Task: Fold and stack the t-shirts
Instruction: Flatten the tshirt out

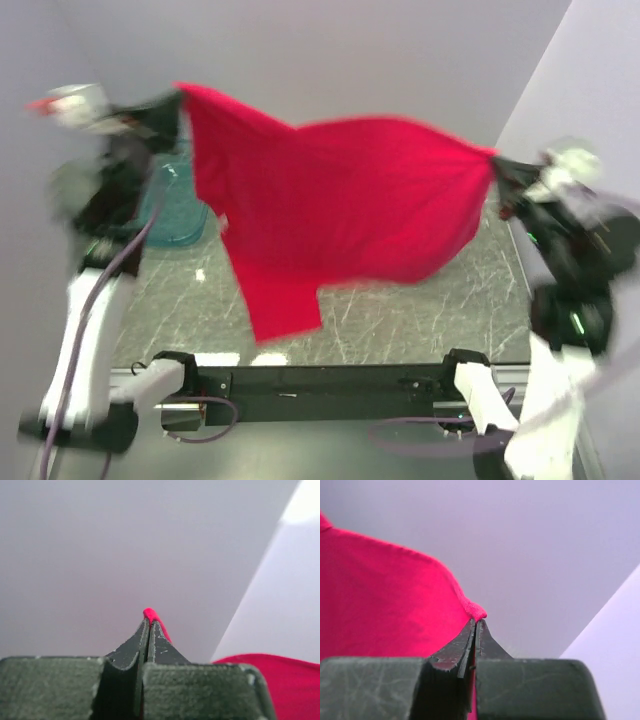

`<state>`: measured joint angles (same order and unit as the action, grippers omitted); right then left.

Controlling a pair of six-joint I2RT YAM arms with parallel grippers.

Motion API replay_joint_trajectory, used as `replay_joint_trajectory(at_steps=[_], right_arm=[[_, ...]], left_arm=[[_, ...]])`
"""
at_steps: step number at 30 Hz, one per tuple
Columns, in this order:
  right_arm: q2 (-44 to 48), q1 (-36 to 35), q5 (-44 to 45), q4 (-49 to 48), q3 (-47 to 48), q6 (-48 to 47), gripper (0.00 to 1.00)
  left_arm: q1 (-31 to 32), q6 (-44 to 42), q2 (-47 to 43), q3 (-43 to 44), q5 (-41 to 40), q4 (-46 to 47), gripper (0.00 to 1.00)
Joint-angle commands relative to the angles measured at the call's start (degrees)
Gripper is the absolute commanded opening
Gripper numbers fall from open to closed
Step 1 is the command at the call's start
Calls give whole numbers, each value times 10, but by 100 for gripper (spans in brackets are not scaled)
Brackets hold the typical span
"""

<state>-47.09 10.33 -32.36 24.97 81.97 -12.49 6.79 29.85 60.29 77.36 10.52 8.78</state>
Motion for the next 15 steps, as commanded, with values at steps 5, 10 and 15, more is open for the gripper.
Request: replay_joint_trajectory(at_steps=[5, 10, 15], right_arm=[[10, 0, 57, 99, 327, 46, 0], [9, -1, 120, 99, 369, 67, 0], [15, 0, 158, 93, 291, 56, 0]], left_arm=[[1, -9, -117, 139, -68, 5, 1], [1, -10, -104, 202, -77, -18, 1], [1, -8, -88, 144, -75, -10, 1]])
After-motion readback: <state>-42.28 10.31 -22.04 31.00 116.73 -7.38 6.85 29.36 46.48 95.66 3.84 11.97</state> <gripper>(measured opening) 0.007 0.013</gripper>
